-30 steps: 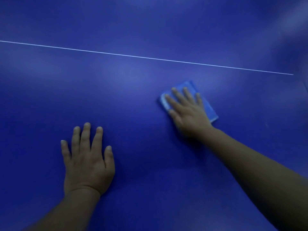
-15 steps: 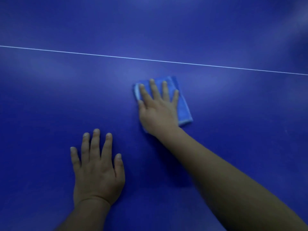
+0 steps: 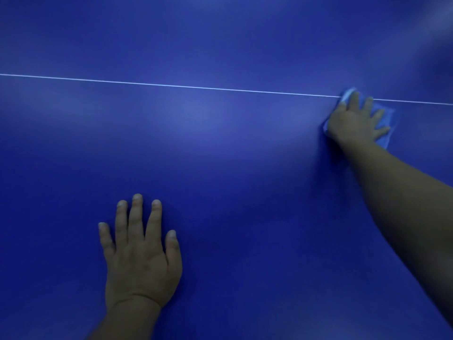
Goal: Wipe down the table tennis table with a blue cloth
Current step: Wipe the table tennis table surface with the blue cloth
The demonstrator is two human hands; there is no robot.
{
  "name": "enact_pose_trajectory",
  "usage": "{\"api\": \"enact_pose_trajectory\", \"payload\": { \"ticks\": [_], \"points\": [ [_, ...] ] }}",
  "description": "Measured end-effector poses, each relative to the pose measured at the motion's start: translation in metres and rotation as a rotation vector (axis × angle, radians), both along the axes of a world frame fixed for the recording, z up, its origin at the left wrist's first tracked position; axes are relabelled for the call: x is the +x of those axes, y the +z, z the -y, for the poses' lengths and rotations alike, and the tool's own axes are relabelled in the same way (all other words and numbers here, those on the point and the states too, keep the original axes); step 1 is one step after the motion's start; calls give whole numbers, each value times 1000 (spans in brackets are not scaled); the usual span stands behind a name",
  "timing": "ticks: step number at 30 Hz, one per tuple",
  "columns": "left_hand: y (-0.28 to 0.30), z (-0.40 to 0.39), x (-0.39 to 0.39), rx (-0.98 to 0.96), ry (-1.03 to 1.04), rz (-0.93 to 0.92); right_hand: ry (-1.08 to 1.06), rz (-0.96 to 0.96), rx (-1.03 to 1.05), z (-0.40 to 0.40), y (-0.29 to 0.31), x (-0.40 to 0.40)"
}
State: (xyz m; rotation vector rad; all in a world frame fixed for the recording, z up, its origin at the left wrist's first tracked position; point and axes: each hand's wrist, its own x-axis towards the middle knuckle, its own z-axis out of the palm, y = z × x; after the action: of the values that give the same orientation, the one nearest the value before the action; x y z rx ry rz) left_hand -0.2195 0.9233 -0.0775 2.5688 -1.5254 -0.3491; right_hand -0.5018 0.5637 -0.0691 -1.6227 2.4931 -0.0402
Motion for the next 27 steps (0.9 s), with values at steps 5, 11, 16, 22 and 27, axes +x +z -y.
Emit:
{"api": "enact_pose_trajectory", "payload": {
  "ticks": [5, 11, 16, 22, 27],
  "points": [
    [0, 0, 1, -2, 3, -20, 253, -35, -71, -44, -9, 72],
    [-2, 1, 2, -27, 28, -29, 928, -148, -59, -60, -16, 112],
    [-20, -2, 9, -30, 11, 5, 5, 47, -80, -18, -2, -3],
    [-49, -7, 21, -34, 7, -18, 681, -35, -79, -61, -22, 65],
    [-40, -7, 17, -46, 16, 23, 854, -251, -16, 1, -8, 36]
  ]
}}
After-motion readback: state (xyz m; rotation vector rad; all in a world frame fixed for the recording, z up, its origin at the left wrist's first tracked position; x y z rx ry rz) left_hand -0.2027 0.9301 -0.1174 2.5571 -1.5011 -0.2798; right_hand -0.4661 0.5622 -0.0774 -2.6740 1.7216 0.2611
